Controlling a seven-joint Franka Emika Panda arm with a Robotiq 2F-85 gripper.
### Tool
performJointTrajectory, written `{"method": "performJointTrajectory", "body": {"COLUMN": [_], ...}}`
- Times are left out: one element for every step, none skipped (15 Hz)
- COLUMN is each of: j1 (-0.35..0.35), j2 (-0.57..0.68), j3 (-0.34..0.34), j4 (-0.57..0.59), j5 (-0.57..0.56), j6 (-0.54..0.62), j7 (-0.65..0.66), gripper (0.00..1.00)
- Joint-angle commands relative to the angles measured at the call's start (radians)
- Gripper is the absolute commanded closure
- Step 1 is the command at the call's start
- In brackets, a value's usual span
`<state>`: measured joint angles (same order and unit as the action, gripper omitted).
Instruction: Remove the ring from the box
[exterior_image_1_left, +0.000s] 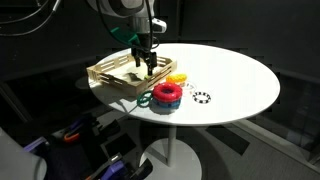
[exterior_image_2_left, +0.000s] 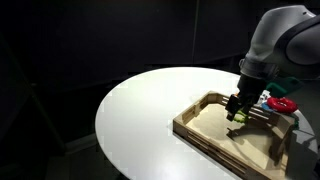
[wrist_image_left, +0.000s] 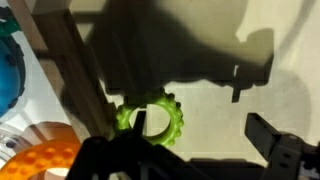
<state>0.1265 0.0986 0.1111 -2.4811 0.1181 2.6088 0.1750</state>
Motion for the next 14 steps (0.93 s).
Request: {"method": "performJointTrajectory", "body": {"j1": [0.013, 0.017, 0.021, 0.023, 0.024, 0.024, 0.024, 0.024, 0.024, 0.024, 0.023, 0.022, 0.021, 0.020], "j2": [0.056, 0.065, 0.074, 0.081, 0.087, 0.093, 0.098, 0.102, 0.106, 0.107, 0.106, 0.106, 0.105, 0.105], "j3": [0.002, 0.000, -0.003, -0.006, -0.006, -0.008, -0.008, -0.009, -0.010, -0.011, -0.012, -0.012, -0.013, -0.014], "j4": [0.046, 0.052, 0.059, 0.064, 0.069, 0.072, 0.076, 0.079, 0.081, 0.083, 0.084, 0.086, 0.087, 0.089], "j5": [-0.027, -0.032, -0.042, -0.049, -0.048, -0.050, -0.051, -0.052, -0.053, -0.053, -0.053, -0.049, -0.047, -0.044], "j6": [0.014, 0.017, 0.020, 0.023, 0.027, 0.032, 0.037, 0.040, 0.043, 0.045, 0.045, 0.046, 0.046, 0.045], "j7": [0.033, 0.033, 0.037, 0.039, 0.036, 0.036, 0.035, 0.035, 0.035, 0.035, 0.034, 0.033, 0.033, 0.032], "gripper": [0.00, 0.00, 0.00, 0.03, 0.12, 0.21, 0.29, 0.36, 0.46, 0.51, 0.59, 0.70, 0.79, 0.86]}}
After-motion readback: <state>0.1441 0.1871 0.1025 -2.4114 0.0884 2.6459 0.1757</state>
